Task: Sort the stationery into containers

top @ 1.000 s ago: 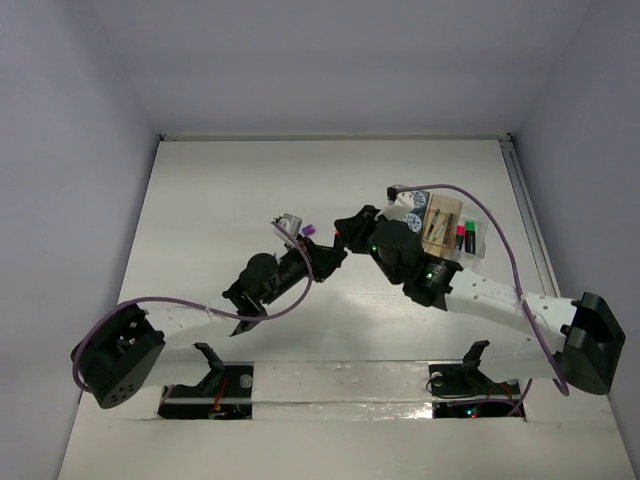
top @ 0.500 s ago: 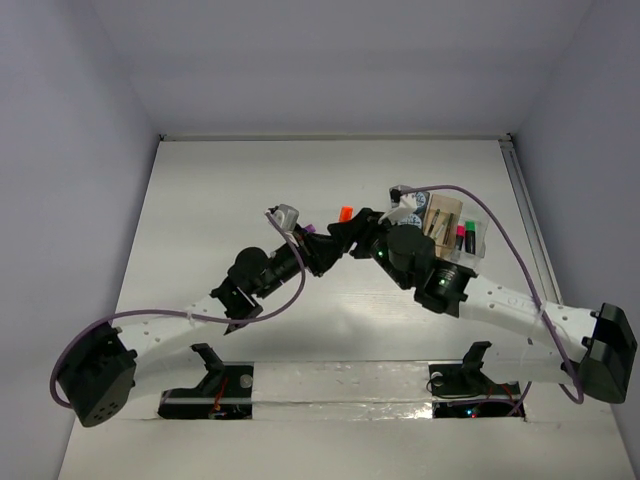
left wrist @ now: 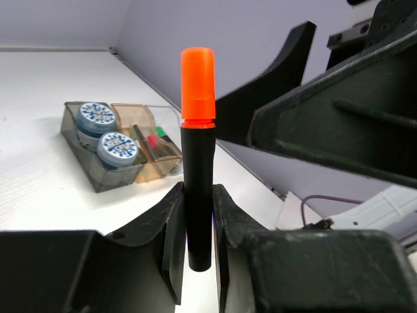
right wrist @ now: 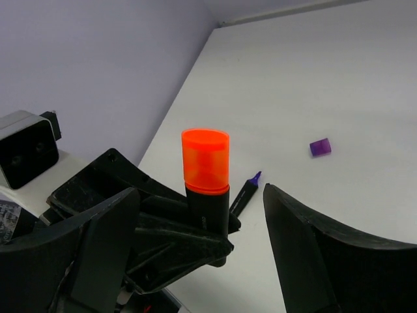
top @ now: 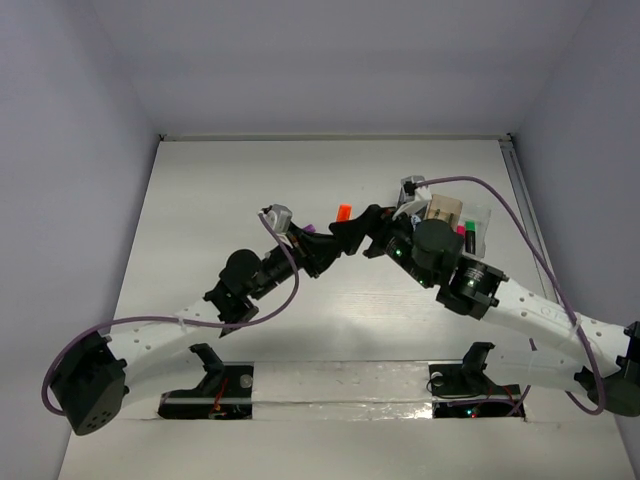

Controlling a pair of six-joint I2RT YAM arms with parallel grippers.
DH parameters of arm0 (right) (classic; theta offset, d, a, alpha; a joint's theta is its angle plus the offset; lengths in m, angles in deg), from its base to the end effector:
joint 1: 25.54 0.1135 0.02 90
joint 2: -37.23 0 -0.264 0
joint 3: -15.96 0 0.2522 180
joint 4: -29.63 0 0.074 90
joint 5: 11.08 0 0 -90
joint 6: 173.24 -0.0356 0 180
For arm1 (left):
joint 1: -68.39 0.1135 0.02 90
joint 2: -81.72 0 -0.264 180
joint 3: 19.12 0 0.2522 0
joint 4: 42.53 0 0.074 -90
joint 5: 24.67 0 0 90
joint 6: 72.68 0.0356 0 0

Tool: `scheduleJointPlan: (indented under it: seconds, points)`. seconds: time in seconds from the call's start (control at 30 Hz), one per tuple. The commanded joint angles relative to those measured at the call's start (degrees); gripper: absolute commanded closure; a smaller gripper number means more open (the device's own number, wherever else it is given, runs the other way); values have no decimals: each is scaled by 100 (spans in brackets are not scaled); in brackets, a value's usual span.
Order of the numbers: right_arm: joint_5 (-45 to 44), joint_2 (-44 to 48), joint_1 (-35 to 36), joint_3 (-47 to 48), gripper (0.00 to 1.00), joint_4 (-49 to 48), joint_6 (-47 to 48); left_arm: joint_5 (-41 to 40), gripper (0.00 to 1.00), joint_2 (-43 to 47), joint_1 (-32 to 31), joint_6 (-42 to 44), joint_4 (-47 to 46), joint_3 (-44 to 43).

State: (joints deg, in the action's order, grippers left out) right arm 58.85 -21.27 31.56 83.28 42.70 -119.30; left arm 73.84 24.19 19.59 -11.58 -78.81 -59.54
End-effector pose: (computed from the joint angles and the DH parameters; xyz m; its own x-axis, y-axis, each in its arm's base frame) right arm 0.1398 0.1935 0.3693 -0.3873 0.4191 -0.8211 -0.4636 0.6813 0.5665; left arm 0.1426 -0.1709 0.2979 -0.2148 -0.4803 -0.8504 0.8366 0.3588 -0.4139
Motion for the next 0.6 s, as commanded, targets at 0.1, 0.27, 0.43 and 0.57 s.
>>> scheduleJointPlan:
  seconds: [0.1, 0.27, 0.43, 0.57]
  points:
    - [573, 277, -50, 673, 12, 438, 845, 746, 100, 383, -25, -571, -803, 99]
    - [1321, 620, -339, 638, 11, 271, 1056, 1371, 100, 296, 98, -1705, -1806, 441]
    - [1787, 726, -340, 664, 10, 130, 1127, 1846, 100, -72, 160, -2364, -2922, 617]
    - [2347, 568, -340, 761, 11, -133, 1109, 2040, 100, -328, 213, -2716, -3529, 679]
